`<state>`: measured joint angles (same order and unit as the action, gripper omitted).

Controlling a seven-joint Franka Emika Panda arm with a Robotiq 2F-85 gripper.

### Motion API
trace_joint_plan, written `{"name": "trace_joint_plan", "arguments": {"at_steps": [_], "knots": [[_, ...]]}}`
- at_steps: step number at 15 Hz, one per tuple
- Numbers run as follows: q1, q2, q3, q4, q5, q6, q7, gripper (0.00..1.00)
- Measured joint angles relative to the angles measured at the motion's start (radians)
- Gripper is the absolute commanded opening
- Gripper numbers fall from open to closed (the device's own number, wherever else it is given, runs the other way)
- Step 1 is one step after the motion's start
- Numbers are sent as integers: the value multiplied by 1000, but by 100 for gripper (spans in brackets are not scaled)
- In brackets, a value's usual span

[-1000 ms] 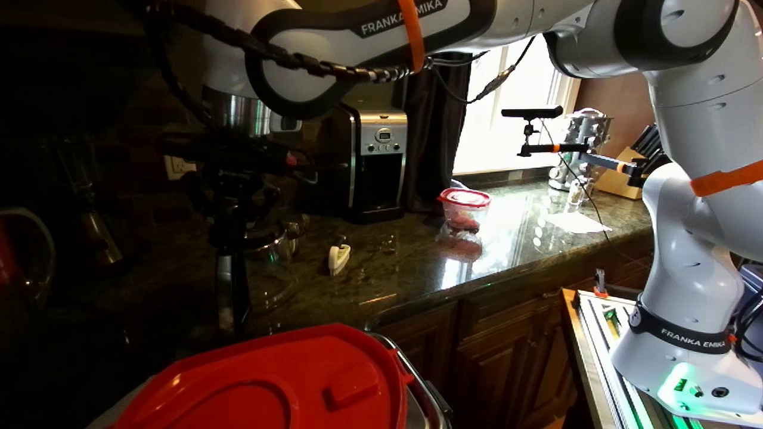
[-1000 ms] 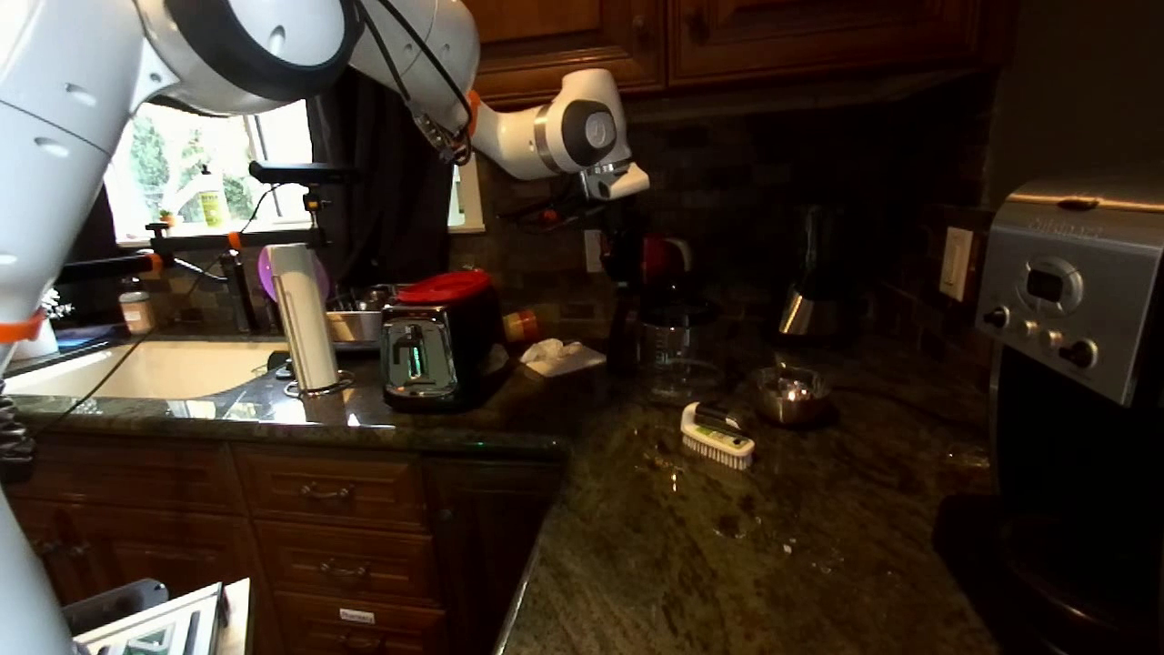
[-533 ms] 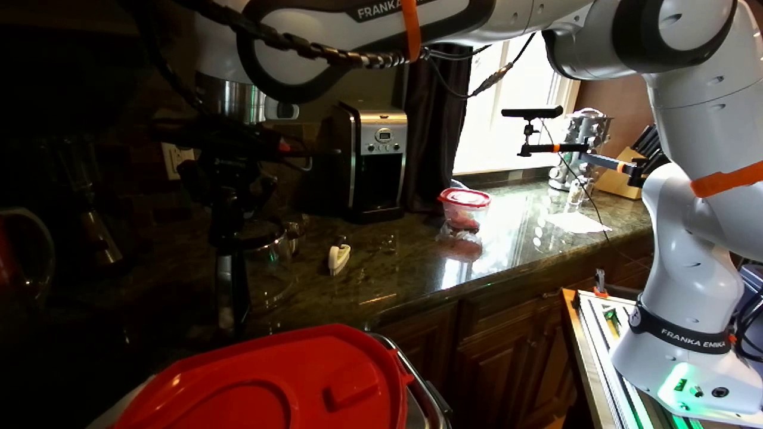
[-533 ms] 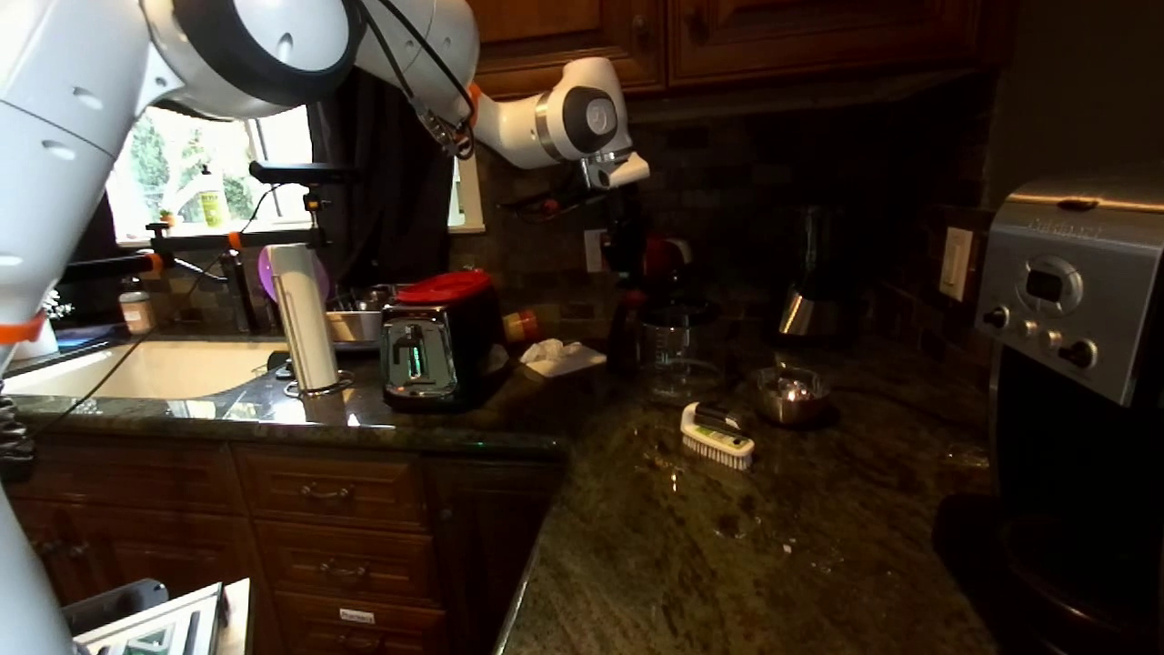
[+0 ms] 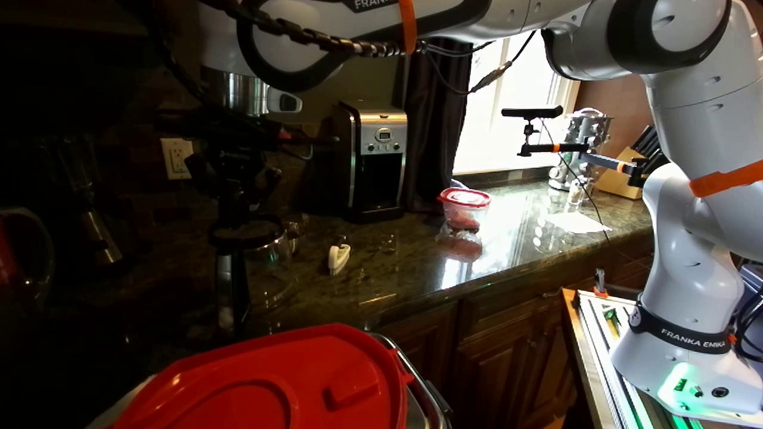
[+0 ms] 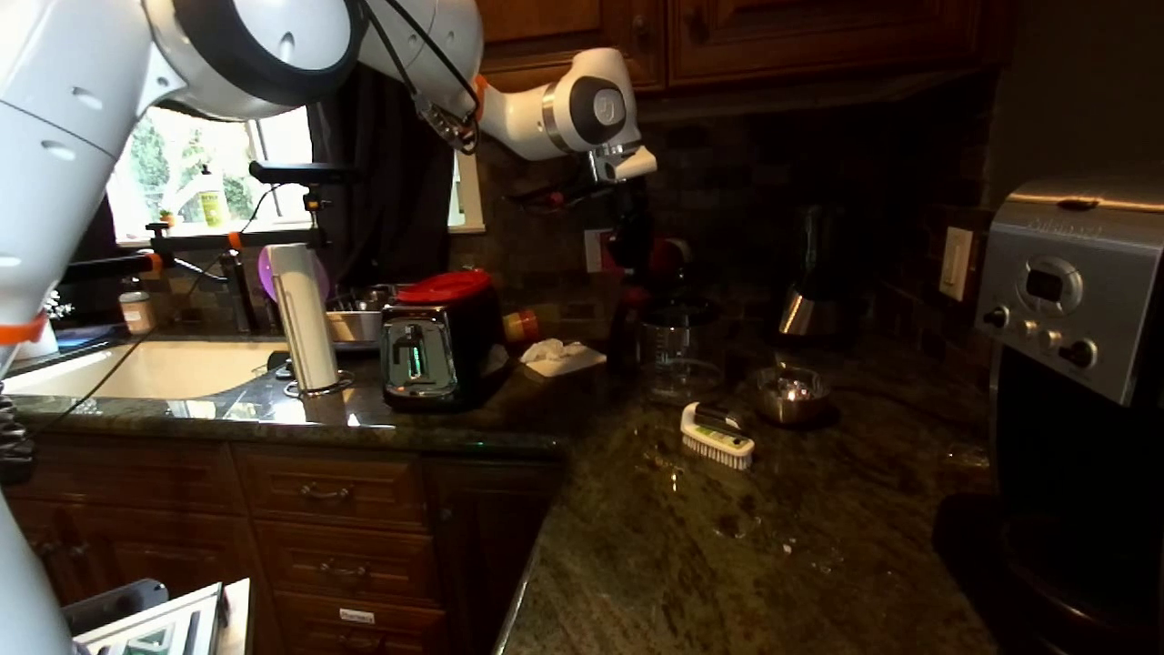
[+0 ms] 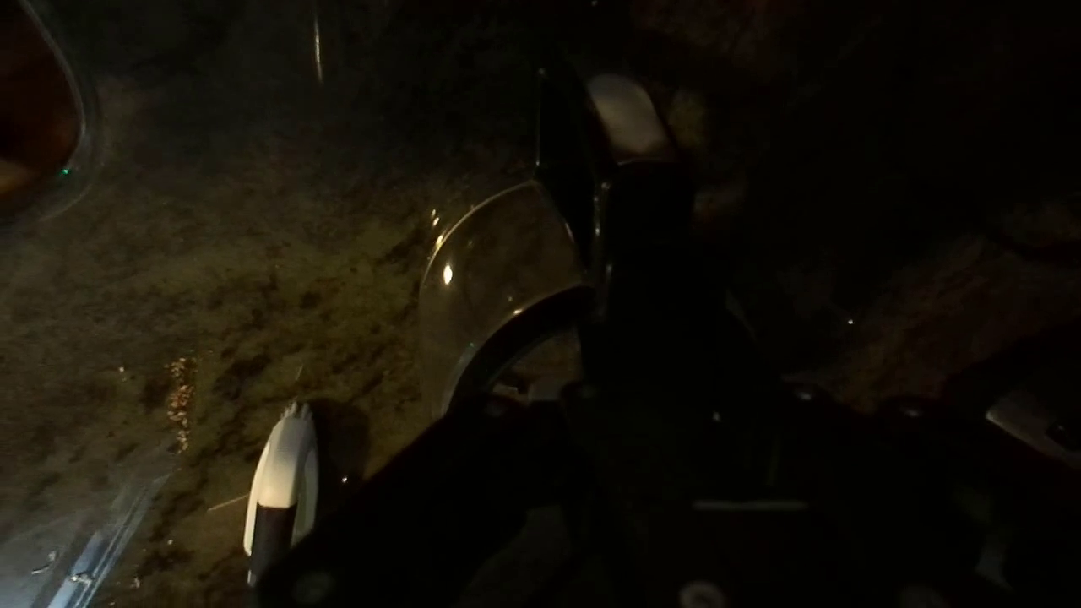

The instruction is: Pick up the black lid and put it on the coffee jug

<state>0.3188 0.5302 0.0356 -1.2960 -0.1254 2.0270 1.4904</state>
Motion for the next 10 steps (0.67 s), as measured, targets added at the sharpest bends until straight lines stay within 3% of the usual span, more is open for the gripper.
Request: {"name": "trace_joint_plan", "arguments": {"at_steps": [10], "knots": [[-11, 101, 0, 114, 43, -95, 1, 9]]}}
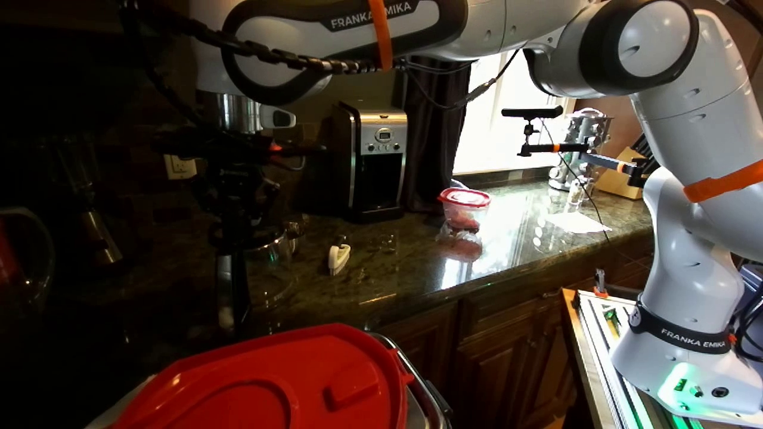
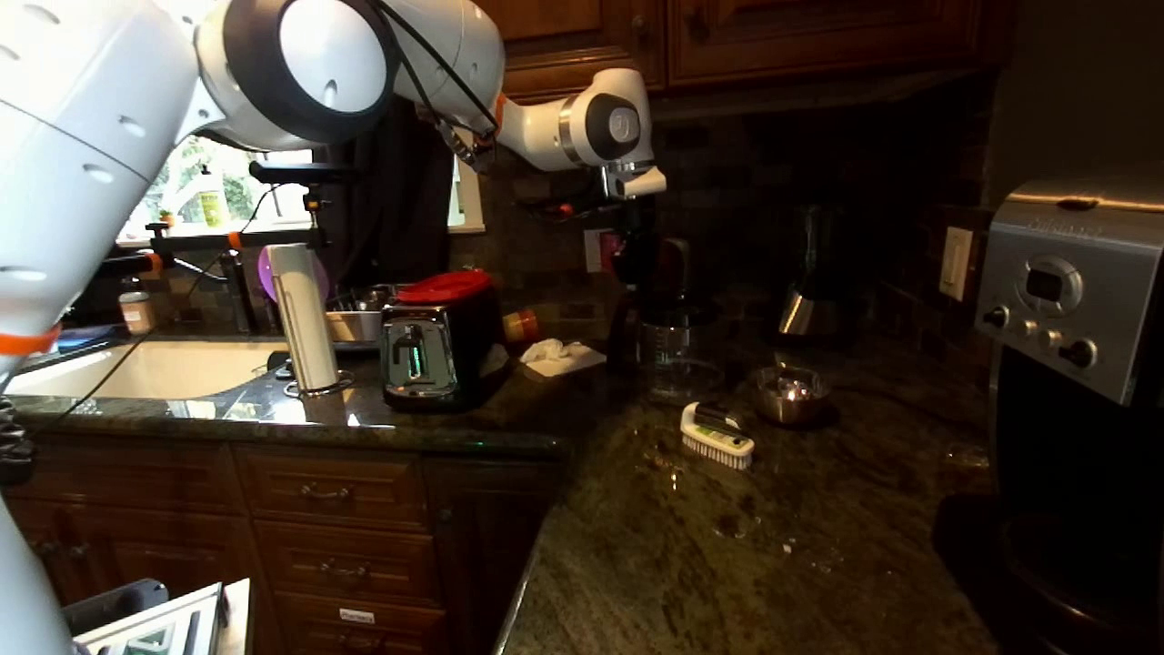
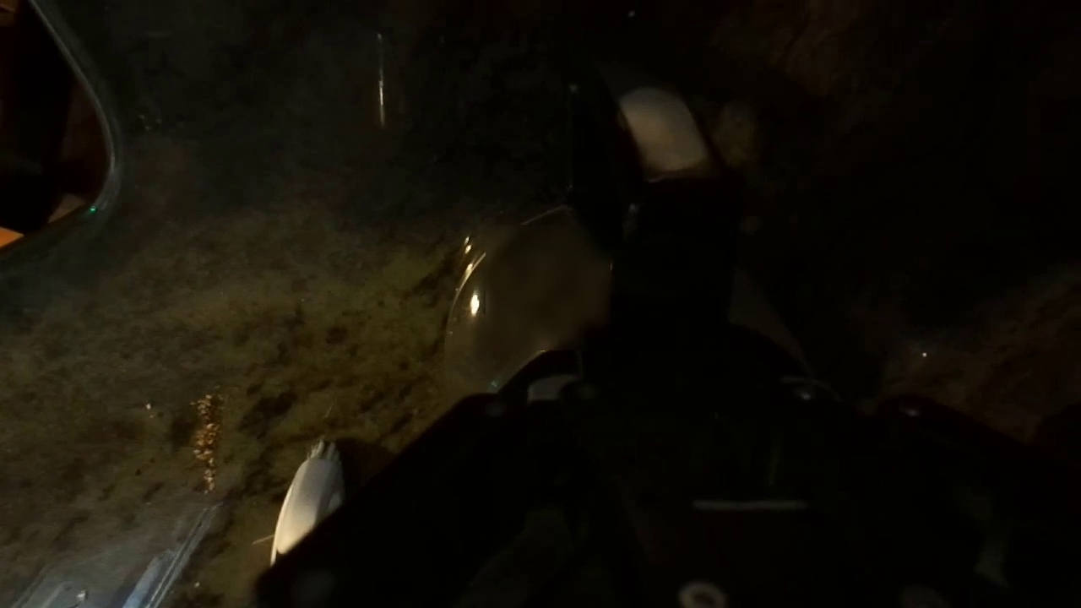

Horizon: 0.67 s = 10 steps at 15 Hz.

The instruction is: Pick up the black lid and put it on the coffee jug

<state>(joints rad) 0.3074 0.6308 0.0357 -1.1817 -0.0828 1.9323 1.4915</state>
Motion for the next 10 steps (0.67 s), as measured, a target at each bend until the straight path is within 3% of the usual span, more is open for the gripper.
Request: {"name": "trace_joint_plan", "arguments": {"at_steps": [10], "knots": [[5, 66, 4, 101, 28, 0, 6, 9]]}}
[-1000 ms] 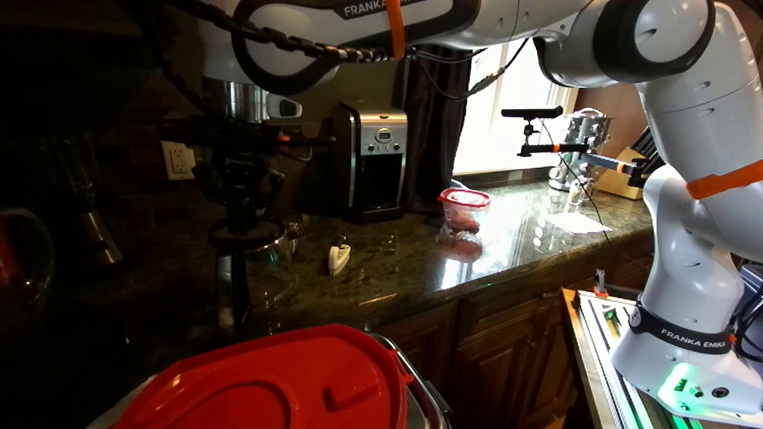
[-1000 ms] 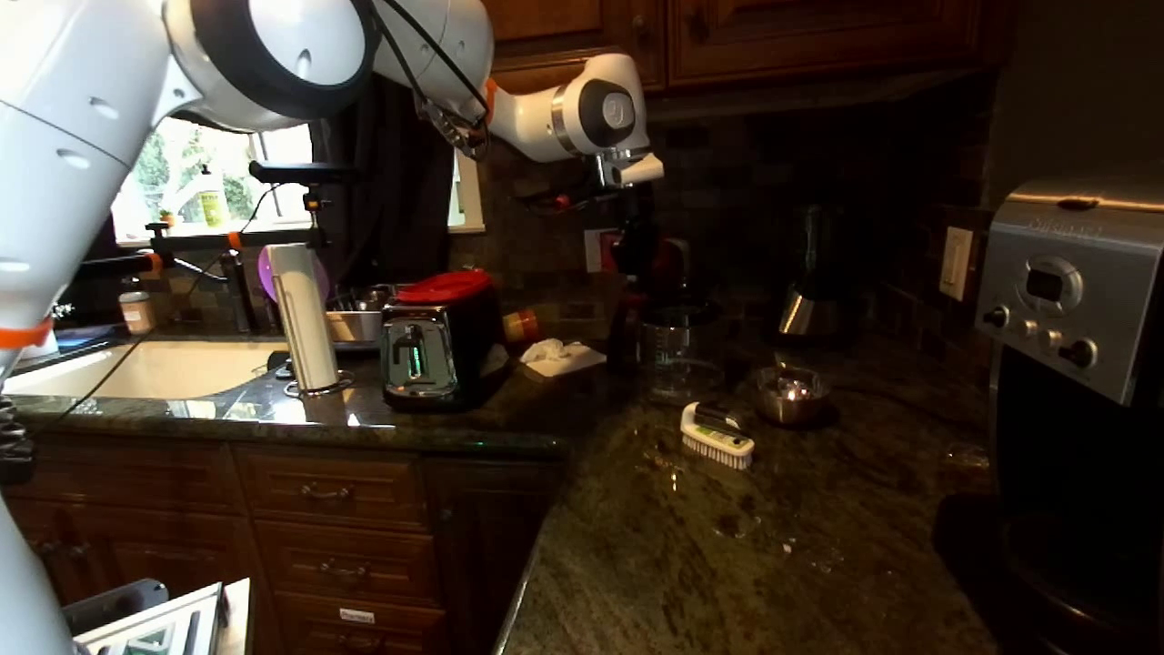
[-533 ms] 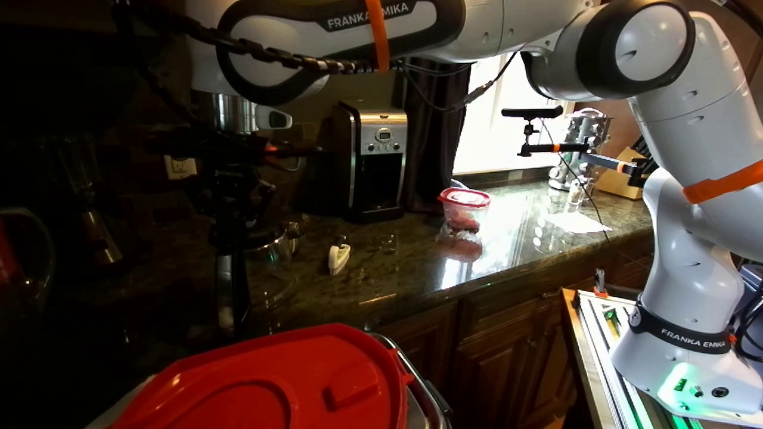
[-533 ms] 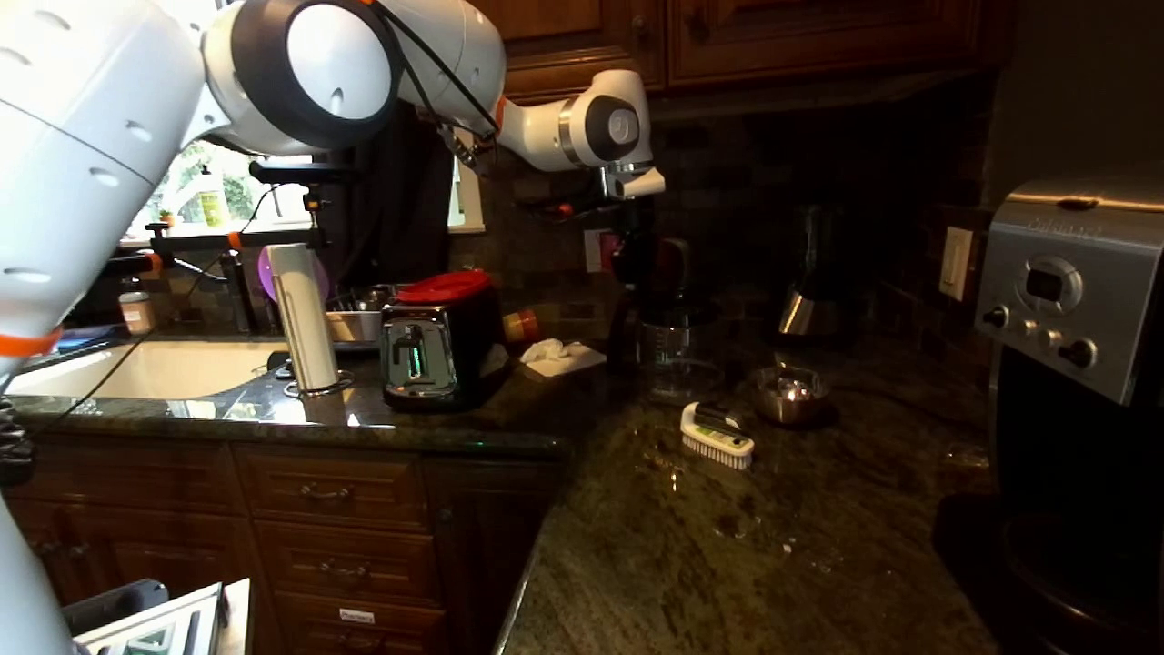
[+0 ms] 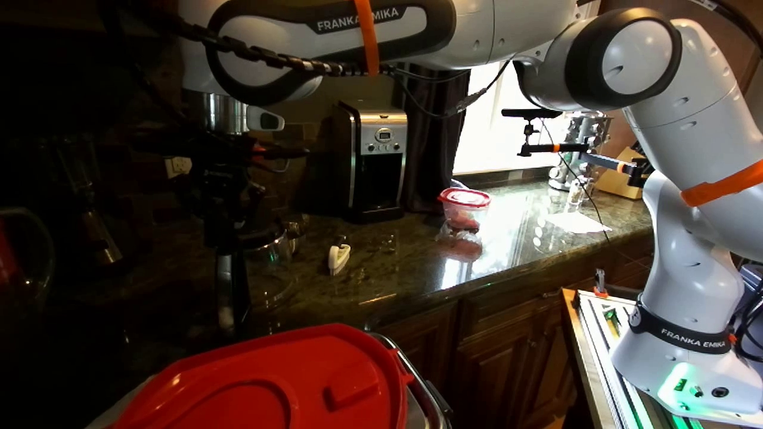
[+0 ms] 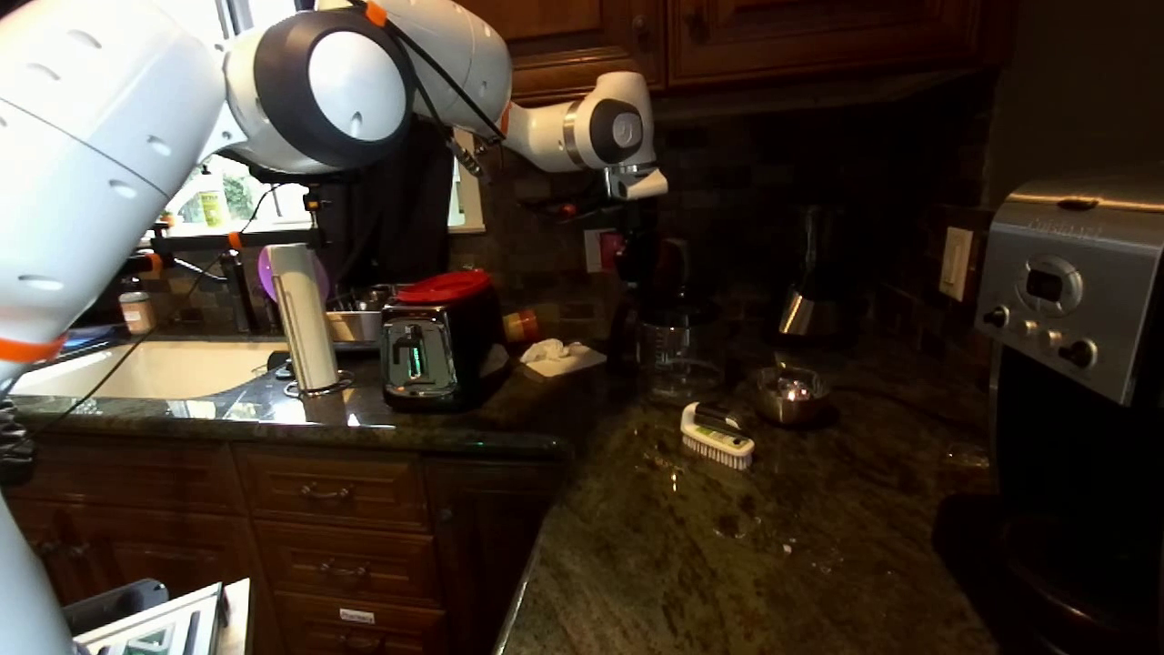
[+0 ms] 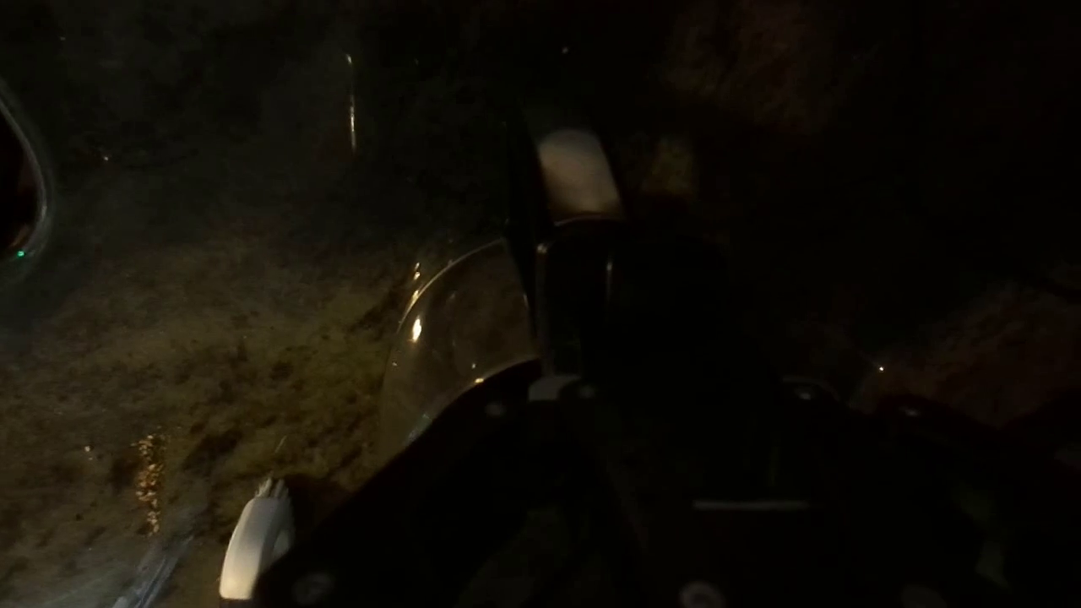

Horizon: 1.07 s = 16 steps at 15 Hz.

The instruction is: Pick up the black lid and put it on the coffee jug

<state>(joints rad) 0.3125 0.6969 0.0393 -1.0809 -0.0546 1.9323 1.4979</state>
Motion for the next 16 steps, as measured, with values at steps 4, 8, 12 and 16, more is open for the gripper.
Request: {"name": "trace_joint_plan", "arguments": {"at_steps": [4, 8, 12, 16], "knots": [[-1, 8, -2, 11, 0, -3, 26, 9], [-1, 10, -2, 16, 0, -15, 50, 9], [0, 10, -2, 21, 0, -18, 72, 9], [2, 9, -2, 31, -1, -19, 72, 9]]}}
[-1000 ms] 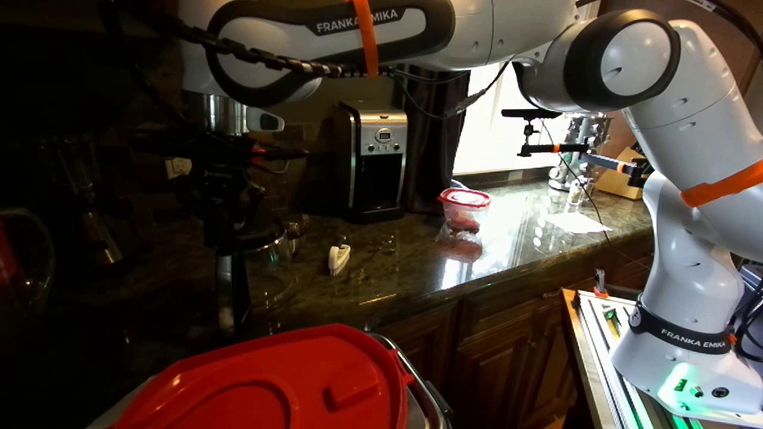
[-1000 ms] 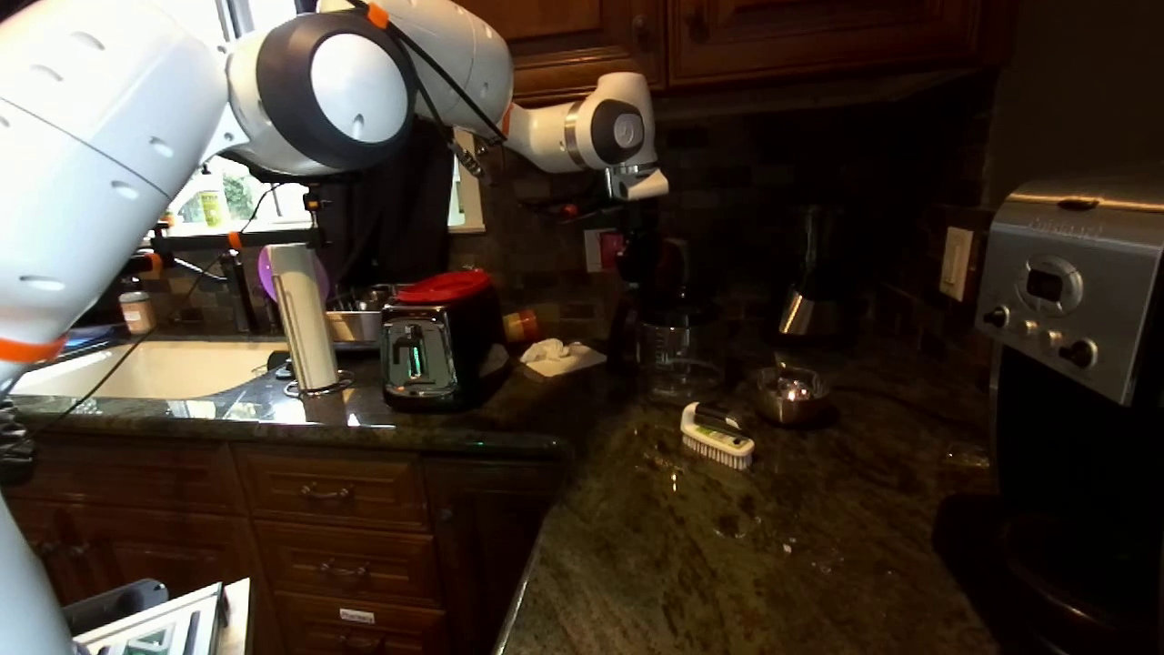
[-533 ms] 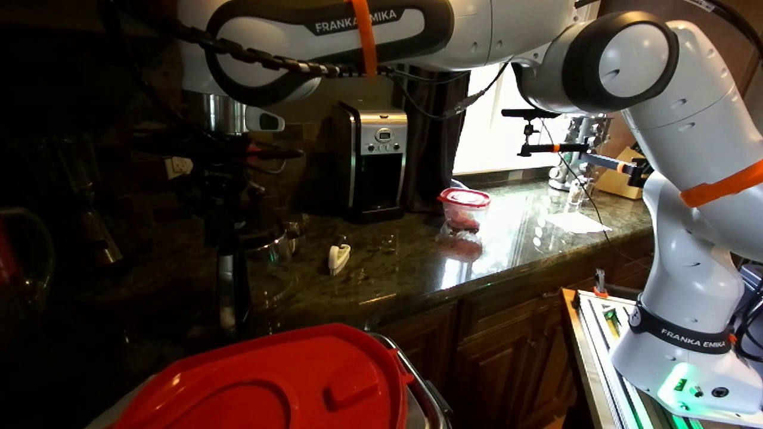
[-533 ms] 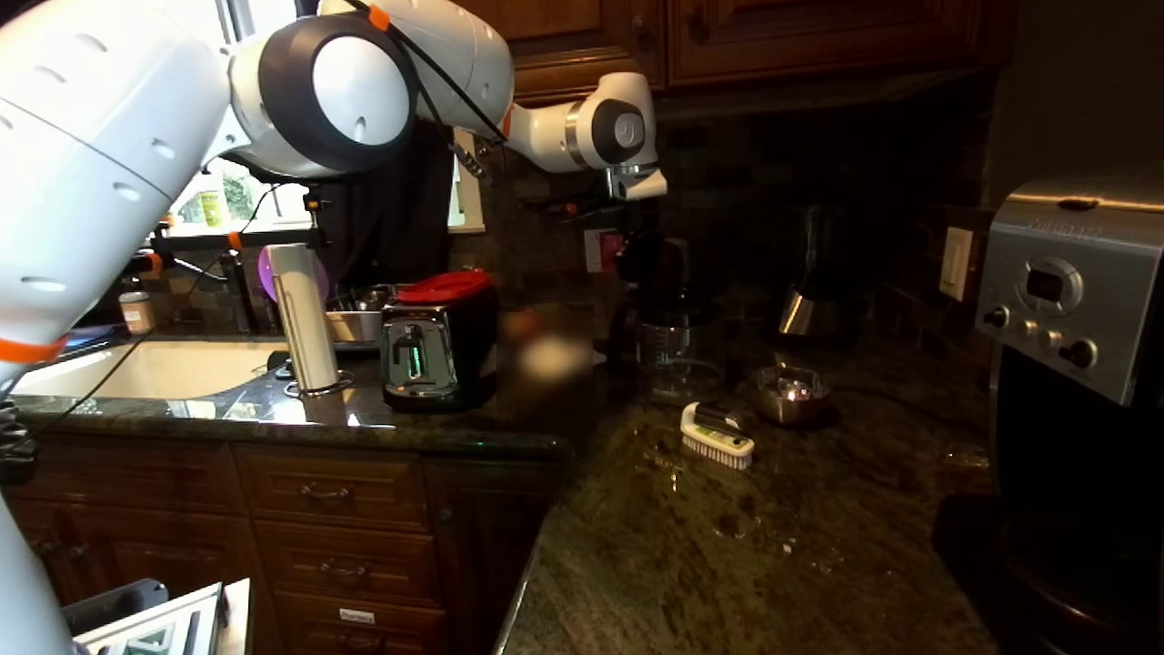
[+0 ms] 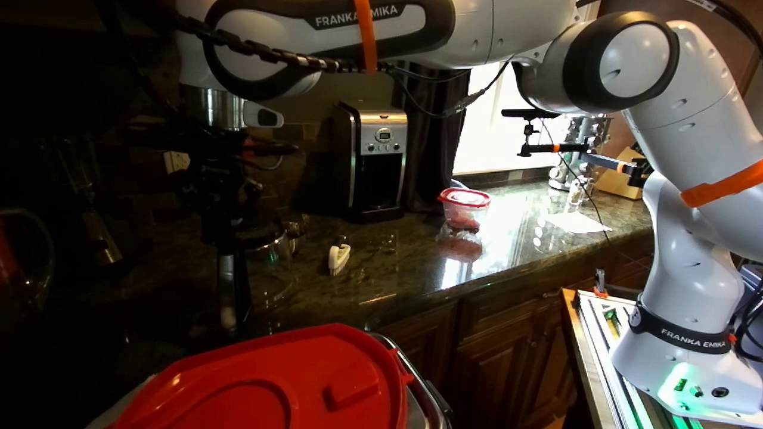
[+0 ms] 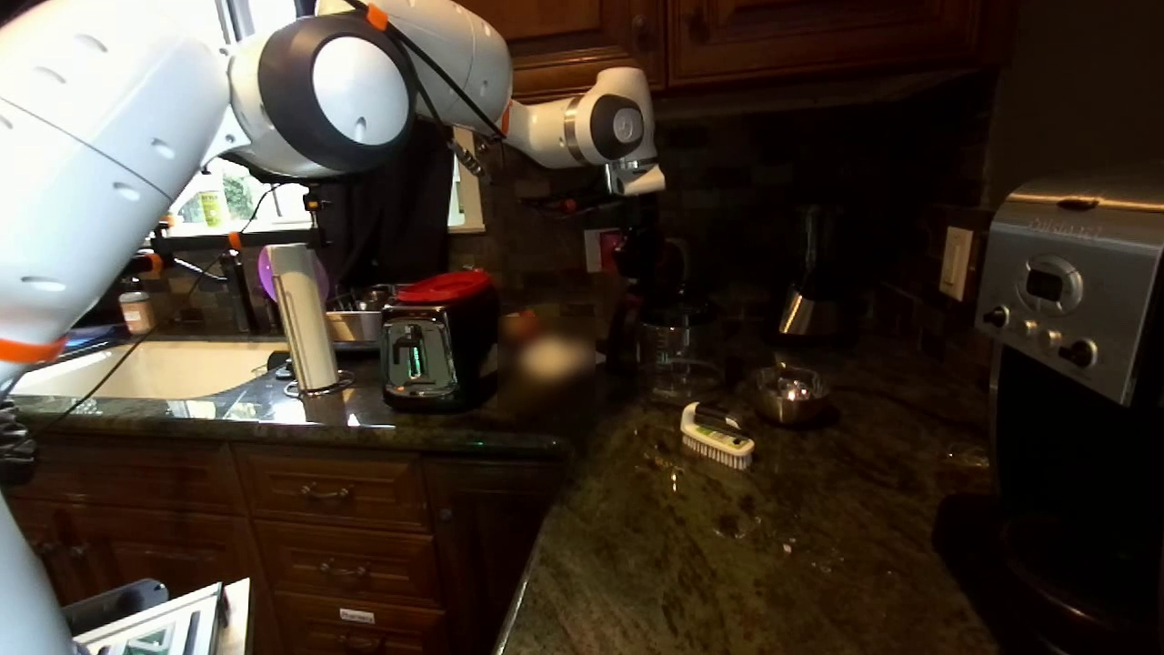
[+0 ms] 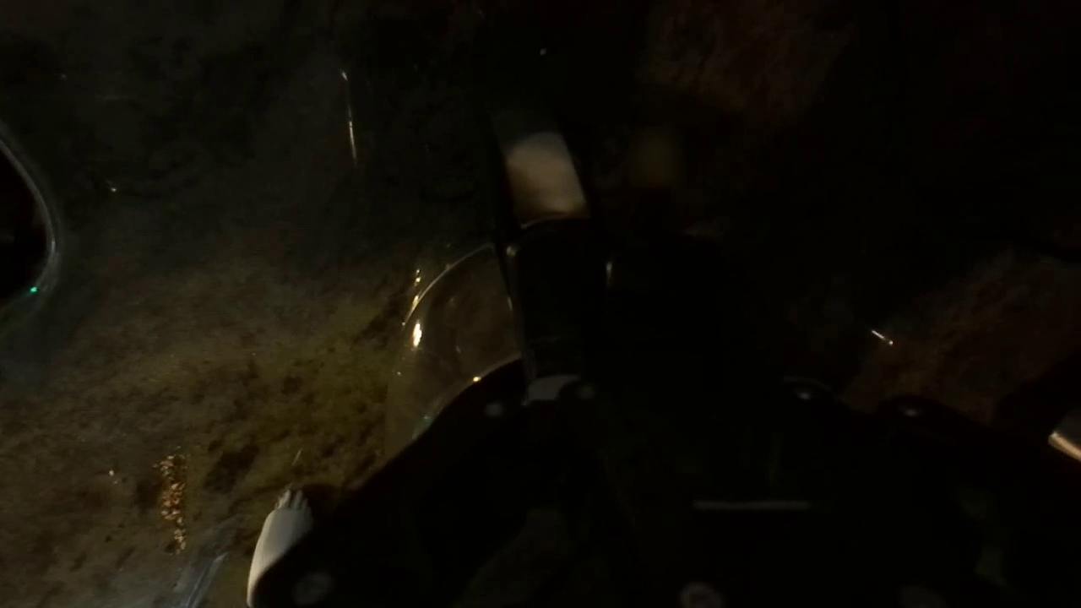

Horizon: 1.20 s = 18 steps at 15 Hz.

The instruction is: Pick up the black lid and put it on the coffee jug

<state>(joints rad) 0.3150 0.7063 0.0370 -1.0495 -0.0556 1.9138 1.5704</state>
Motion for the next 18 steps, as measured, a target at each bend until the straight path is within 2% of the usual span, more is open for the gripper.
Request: {"name": "trace_joint_plan", "arguments": {"at_steps": [8, 18], "knots": [[-2, -7, 0, 19, -14, -165, -45, 9], [-3, 4, 0, 48, -23, -176, -163, 9]]}}
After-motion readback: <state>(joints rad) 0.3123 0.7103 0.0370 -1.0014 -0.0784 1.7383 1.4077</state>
